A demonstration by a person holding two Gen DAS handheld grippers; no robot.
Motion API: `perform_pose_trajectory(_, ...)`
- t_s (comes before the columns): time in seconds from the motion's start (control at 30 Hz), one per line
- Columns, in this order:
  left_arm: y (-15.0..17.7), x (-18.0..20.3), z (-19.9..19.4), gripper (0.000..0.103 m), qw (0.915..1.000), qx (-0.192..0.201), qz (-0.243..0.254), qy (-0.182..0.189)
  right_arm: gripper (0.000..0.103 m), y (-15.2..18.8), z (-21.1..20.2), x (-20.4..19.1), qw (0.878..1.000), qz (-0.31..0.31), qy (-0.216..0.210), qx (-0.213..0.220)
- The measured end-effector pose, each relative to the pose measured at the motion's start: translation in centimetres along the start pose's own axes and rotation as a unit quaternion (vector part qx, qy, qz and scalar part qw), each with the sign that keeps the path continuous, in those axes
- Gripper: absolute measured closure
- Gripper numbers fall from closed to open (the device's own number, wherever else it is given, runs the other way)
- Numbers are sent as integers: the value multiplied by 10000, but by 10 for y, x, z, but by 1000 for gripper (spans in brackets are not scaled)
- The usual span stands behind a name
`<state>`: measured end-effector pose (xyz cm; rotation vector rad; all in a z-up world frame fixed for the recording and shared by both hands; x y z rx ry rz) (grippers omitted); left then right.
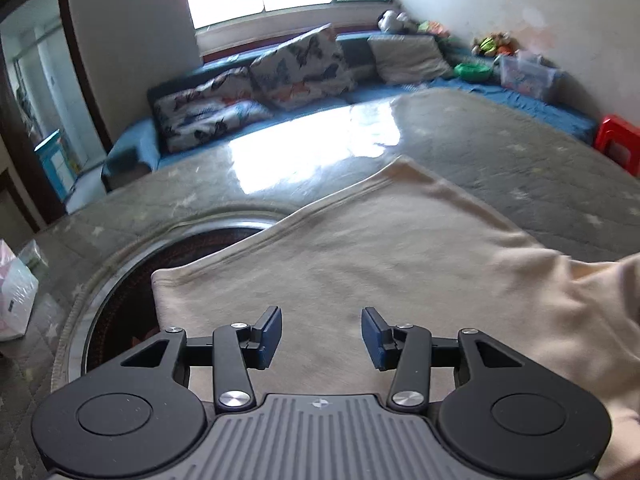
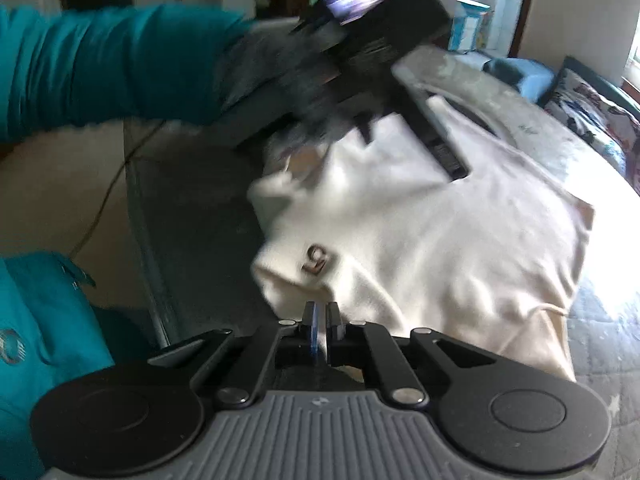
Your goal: Fold clothes
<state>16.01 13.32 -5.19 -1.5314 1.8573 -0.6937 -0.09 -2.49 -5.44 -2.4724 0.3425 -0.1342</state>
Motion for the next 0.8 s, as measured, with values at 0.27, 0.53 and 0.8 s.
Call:
perform_pose_trajectory(0.27, 35, 47, -32, 56, 9991, 38, 104, 418, 93, 25, -2, 42, 9919, 1091, 643, 139)
perform_pose_trajectory(0.53, 43, 68, -51, 56, 9982, 275, 344, 406, 80, 60, -41, 57, 9736, 1918, 1145, 482)
perform_pose_trajectory(0.8, 29, 107, -53, 56, 9939, 437, 362, 950, 80, 117, -112, 105, 9183, 3038, 2407, 812)
Point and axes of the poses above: each gripper's, at about its wrist camera, not at the fingertips, and z roughly the way its jaws point, x to its right, y to its underside, the point moved 8 cm from there along z, roughly the way its jaws point, and after that the axes turned 1 degree about -z, right-handed, at the moved point
